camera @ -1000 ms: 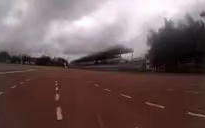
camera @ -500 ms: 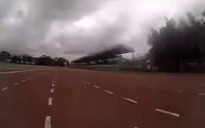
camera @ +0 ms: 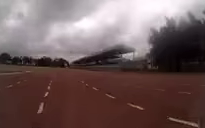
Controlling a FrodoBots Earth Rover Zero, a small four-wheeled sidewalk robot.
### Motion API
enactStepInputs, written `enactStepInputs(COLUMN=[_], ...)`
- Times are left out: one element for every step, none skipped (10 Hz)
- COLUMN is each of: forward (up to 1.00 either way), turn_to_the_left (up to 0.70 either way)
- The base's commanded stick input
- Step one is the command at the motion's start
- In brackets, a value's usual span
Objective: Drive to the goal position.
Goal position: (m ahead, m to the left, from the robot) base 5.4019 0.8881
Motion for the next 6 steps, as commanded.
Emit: enactStepInputs(forward=[0.70,0.70,0.70,0.70,0.70,0.70], turn_to_the_left=[0.00,0.00,0.00,0.00,0.00,0.00])
